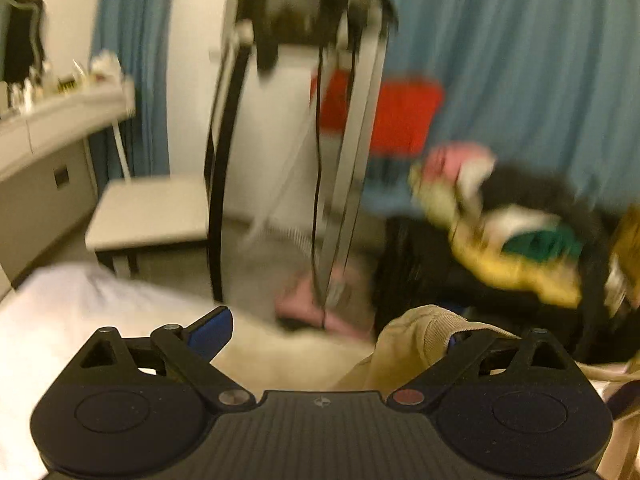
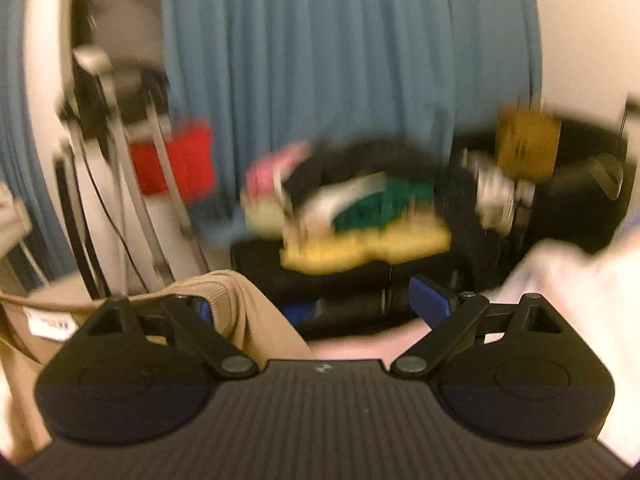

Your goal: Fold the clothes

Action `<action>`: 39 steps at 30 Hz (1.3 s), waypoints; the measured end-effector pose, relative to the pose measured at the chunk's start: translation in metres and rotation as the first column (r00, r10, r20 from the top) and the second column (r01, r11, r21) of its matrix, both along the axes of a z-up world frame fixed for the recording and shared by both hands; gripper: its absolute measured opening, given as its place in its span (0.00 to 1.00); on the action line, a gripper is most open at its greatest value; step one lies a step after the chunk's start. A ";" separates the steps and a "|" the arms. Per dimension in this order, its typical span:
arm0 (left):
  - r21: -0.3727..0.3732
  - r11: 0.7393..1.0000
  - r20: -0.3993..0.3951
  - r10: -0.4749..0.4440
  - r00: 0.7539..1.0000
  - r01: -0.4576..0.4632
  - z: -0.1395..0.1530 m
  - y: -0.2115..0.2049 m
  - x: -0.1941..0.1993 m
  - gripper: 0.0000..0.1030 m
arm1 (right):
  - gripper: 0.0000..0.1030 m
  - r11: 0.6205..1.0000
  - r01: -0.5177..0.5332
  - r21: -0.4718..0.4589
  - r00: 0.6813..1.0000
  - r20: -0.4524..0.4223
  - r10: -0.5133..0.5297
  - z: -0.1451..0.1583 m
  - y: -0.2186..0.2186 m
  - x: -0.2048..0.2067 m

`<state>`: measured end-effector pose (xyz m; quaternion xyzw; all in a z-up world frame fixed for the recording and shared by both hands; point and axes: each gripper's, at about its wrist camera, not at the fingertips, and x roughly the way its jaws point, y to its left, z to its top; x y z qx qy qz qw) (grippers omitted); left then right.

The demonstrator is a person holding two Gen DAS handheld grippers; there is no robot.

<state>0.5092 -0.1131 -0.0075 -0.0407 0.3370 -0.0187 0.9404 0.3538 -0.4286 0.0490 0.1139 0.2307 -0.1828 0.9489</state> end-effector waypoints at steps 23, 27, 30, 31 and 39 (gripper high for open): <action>-0.064 0.961 0.032 -0.269 0.963 0.271 0.015 0.065 -0.161 0.99 | 0.90 0.979 -0.200 0.037 0.980 0.000 0.201 -0.008 0.085 -0.099; -0.104 0.967 0.089 -0.225 0.970 0.234 0.023 0.107 -0.249 0.99 | 0.90 0.983 -0.180 0.031 0.977 0.123 0.175 0.012 0.103 -0.151; -0.155 0.966 0.080 -0.199 0.977 0.209 0.029 0.136 -0.307 0.97 | 0.90 0.983 -0.171 0.065 0.974 0.160 0.159 0.028 0.120 -0.206; -0.173 0.965 0.069 -0.188 0.980 0.198 0.032 0.146 -0.326 0.97 | 0.90 0.983 -0.168 0.078 0.974 0.169 0.153 0.034 0.126 -0.225; -0.393 0.919 -0.138 -0.064 0.988 0.005 0.058 0.220 -0.411 0.91 | 0.90 0.968 -0.152 0.198 0.966 0.237 0.103 0.071 0.166 -0.370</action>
